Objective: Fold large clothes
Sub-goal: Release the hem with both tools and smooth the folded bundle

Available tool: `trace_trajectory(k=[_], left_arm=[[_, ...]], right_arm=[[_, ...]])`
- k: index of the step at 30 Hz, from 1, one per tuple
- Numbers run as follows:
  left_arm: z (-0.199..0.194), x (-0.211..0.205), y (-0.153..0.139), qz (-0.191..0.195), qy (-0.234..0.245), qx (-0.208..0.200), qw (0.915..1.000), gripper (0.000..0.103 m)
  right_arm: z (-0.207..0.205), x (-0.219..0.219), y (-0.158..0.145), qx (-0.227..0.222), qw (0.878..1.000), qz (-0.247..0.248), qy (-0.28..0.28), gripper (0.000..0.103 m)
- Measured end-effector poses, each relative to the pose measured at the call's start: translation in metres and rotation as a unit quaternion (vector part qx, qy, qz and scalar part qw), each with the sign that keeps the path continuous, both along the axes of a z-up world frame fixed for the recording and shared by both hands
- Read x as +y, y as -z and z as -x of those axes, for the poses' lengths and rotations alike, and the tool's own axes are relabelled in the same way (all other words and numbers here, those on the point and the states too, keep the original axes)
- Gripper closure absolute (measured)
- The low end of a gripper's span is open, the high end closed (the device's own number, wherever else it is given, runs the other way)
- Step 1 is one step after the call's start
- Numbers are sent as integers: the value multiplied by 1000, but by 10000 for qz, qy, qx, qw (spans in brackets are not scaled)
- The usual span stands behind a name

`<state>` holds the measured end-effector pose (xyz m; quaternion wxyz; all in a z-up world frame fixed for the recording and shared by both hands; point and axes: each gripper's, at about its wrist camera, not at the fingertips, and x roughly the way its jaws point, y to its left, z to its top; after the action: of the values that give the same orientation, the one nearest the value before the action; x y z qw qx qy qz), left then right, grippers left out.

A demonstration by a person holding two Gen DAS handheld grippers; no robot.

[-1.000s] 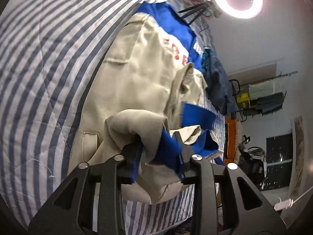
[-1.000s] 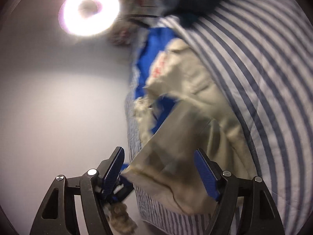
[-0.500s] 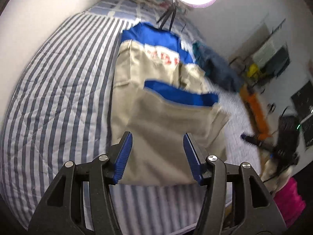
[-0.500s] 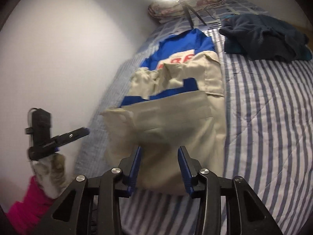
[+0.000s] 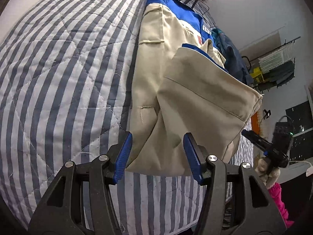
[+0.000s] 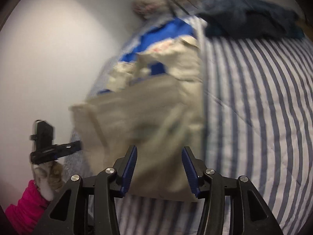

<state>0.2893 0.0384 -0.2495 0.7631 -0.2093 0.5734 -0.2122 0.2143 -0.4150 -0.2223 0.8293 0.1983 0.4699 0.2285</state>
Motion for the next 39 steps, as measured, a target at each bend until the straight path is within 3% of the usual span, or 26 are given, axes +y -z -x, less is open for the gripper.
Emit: trace_trajectory(k=[6,9,13,16,18,21,22,23,25,27,29,32,34,36,38,39], left_arm=[[7,12,5,182,62,-4,9998,47],[11,12,3,269,186,-72,9994,47],[17,5,1,82,325,-126,9994,48],[21,3,0,18,398,-164,9991,47],[22,4,-1,26,424,-170,9990,48],[23,-1,1,11,534,-171,9984,47],[24,-2,2,-7,577,-172,9982,48],[24,-4,3,-48,622,-172,9979,48],[25,-8,4,-81,677,-158,9975,48],[26,-9,4,-59,689,-123,9975,49],[26,-8,5,-153,583,-77,9982,62],[29,-7,8,-112,420,-30,9991,63],[29,-7,11,-240,430,21,9988,64],[28,-10,10,-332,426,18,9985,64],[27,-13,5,-458,455,-84,9979,64],[29,-13,-1,-560,434,-200,9973,64]], right_arm=[[-1,82,-65,-894,9885,337,-1169,52],[-26,121,-76,-1007,9824,613,-1450,32],[-77,168,-63,-453,9816,788,-1680,28],[-111,197,-43,147,9788,708,-1914,30],[-127,216,-27,483,9744,969,-1972,33],[-130,240,-12,575,9596,1562,-2268,41],[-128,247,-5,614,9527,1759,-2400,59],[-126,251,0,644,9471,1912,-2497,90],[-122,252,-1,429,9449,2003,-2555,98],[-114,245,-19,-136,9450,1914,-2647,101],[-116,229,-31,-437,9531,1585,-2540,103],[-132,221,-18,-372,9652,1245,-2272,103],[-139,233,6,-123,9629,1449,-2272,103],[-144,237,9,36,9637,1524,-2191,99],[-143,218,-12,-44,9732,1124,-2006,74],[-138,202,-29,-239,9776,921,-1876,71]])
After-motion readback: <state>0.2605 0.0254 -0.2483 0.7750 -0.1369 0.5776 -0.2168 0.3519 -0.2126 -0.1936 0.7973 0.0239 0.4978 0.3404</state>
